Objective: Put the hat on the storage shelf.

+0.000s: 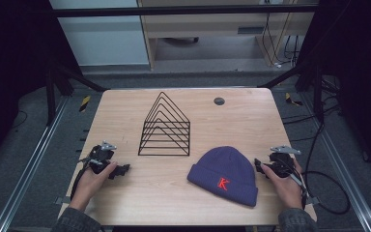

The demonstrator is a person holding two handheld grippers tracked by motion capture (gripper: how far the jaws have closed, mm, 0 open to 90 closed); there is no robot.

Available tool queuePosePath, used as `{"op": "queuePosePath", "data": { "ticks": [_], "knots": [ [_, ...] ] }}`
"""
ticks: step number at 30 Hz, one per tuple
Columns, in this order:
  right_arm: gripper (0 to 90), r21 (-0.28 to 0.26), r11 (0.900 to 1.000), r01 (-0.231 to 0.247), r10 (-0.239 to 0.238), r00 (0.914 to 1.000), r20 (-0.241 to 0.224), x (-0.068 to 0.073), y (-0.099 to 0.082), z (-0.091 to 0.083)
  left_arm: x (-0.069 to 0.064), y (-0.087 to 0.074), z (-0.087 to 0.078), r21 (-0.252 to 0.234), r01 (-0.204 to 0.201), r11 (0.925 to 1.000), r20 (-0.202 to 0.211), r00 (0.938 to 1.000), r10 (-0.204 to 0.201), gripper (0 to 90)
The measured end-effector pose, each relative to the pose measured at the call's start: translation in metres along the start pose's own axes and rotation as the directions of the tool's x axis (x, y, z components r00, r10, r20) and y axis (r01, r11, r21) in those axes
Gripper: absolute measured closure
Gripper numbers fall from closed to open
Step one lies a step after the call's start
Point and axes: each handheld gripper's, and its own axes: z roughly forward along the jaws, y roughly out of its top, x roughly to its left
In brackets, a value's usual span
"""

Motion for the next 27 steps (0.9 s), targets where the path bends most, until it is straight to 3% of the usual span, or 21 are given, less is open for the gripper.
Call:
{"op": "queuePosePath", "data": {
  "ticks": [10, 13, 16, 18, 19, 22, 27],
  "knots": [
    [16.5, 0.007, 1.0, -0.003, 0.003, 1.0, 0.002, 0.0, 0.001, 0.0, -0.002, -0.001, -0.001, 0.007, 0.002, 1.0, 0.006, 1.0, -0.002, 0.0],
    [18.2, 0.046, 0.9989, 0.012, -0.011, 0.9999, -0.005, 0.002, 0.006, -0.001, -0.003, -0.001, -0.001, 0.005, -0.004, 1.0, 0.008, 1.0, 0.004, 0.0],
    [18.5, 0.032, 0.9994, 0.012, -0.012, 0.9999, -0.007, 0.007, 0.014, -0.007, -0.003, -0.002, -0.001, 0.004, -0.005, 1.0, 0.009, 0.9999, 0.005, 0.0],
    [19.0, 0.026, 0.999, 0.035, -0.035, 0.9994, -0.007, 0.012, 0.022, -0.01, -0.003, -0.002, -0.001, 0.001, -0.005, 1.0, 0.01, 0.9999, 0.005, 0.0],
    [19.2, 0.028, 0.9973, 0.068, -0.068, 0.9975, -0.018, 0.016, 0.029, -0.012, -0.003, -0.002, -0.001, 0.001, -0.005, 1.0, 0.01, 0.9999, 0.005, 0.0],
    [20.3, 0.04, 0.9934, 0.107, -0.105, 0.993, -0.054, 0.026, 0.046, -0.017, -0.003, -0.002, -0.001, 0.005, -0.006, 1.0, 0.01, 0.9999, 0.006, 0.0],
    [25.9, 0.077, 0.9792, 0.188, -0.178, 0.9767, -0.12, 0.042, 0.077, -0.017, -0.004, -0.002, -0.002, 0.005, -0.008, 1.0, 0.011, 0.9999, 0.008, 0.0]
  ]
}}
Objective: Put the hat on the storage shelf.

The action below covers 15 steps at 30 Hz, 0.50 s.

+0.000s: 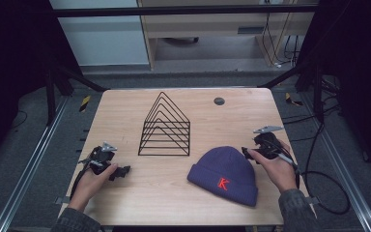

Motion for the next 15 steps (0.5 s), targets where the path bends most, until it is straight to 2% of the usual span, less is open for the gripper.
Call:
{"op": "queuePosePath", "data": {
  "ticks": [6, 11, 15],
  "knots": [
    [34.7, 0.071, 0.9962, 0.05, -0.043, 0.994, -0.101, 0.013, 0.027, 0.015, 0.0, 0.0, 0.0, 0.002, -0.001, 1.0, 0.001, 1.0, 0.001, 0.0],
    [44.2, 0.107, 0.9921, 0.065, -0.05, 0.9901, -0.131, 0.018, 0.038, 0.031, 0.0, 0.0, 0.0, 0.004, -0.005, 1.0, 0.004, 1.0, 0.005, 0.0],
    [47.5, 0.118, 0.9893, 0.085, -0.066, 0.9855, -0.156, 0.024, 0.041, 0.039, 0.0, 0.001, 0.0, 0.009, -0.008, 0.9999, 0.007, 0.9999, 0.008, 0.0]
  ]
}}
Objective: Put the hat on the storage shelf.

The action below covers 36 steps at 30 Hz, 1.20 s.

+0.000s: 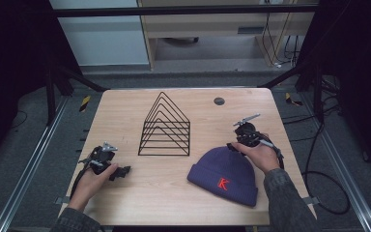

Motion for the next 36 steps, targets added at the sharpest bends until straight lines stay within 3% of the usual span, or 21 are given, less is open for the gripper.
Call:
{"op": "queuePosePath", "data": {
  "ticks": [12, 20, 28, 36],
  "knots": [
    [44.2, 0.049, 0.9983, -0.033, 0.033, 0.9994, -0.013, 0.002, -0.007, 0.02, -0.001, 0.0, 0.001, -0.004, -0.004, 1.0, 0.002, 1.0, 0.004, 0.0],
    [45.9, 0.079, 0.9951, -0.06, 0.064, 0.9967, -0.05, 0.003, -0.013, 0.028, -0.001, 0.0, 0.0, -0.001, -0.007, 1.0, 0.004, 1.0, 0.007, 0.0],
    [73.5, 0.058, 0.9979, -0.031, 0.036, 0.9954, -0.089, 0.006, -0.016, 0.024, -0.001, 0.0, 0.001, -0.004, -0.006, 1.0, 0.005, 1.0, 0.006, 0.0],
    [77.7, -0.032, 0.9995, -0.008, 0.004, 0.993, -0.118, 0.011, -0.02, 0.003, -0.001, 0.0, 0.001, -0.005, -0.007, 1.0, 0.006, 1.0, 0.007, 0.0]
  ]
}}
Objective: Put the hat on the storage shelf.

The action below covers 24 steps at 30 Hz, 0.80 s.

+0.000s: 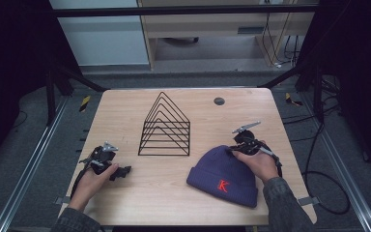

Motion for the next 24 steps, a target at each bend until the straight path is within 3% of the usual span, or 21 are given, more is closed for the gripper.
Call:
{"op": "queuePosePath", "data": {
  "ticks": [4, 12, 24],
  "knots": [
    [77.7, -0.052, 0.9986, 0.01, -0.01, 0.9999, -0.001, 0.008, 0.0, -0.018, 0.0, 0.0, 0.0, -0.001, 0.001, 1.0, 0.0, 1.0, -0.001, 0.0],
    [78.1, -0.141, 0.9869, 0.078, -0.08, 0.9967, -0.01, 0.028, 0.001, -0.057, -0.001, 0.0, 0.0, -0.003, 0.002, 1.0, 0.0, 1.0, -0.002, 0.0],
    [78.5, -0.248, 0.9545, 0.165, -0.179, 0.9832, -0.035, 0.058, 0.011, -0.11, -0.001, -0.001, -0.001, -0.008, -0.008, 0.9999, 0.012, 0.9999, 0.008, 0.0]
  ]
}}
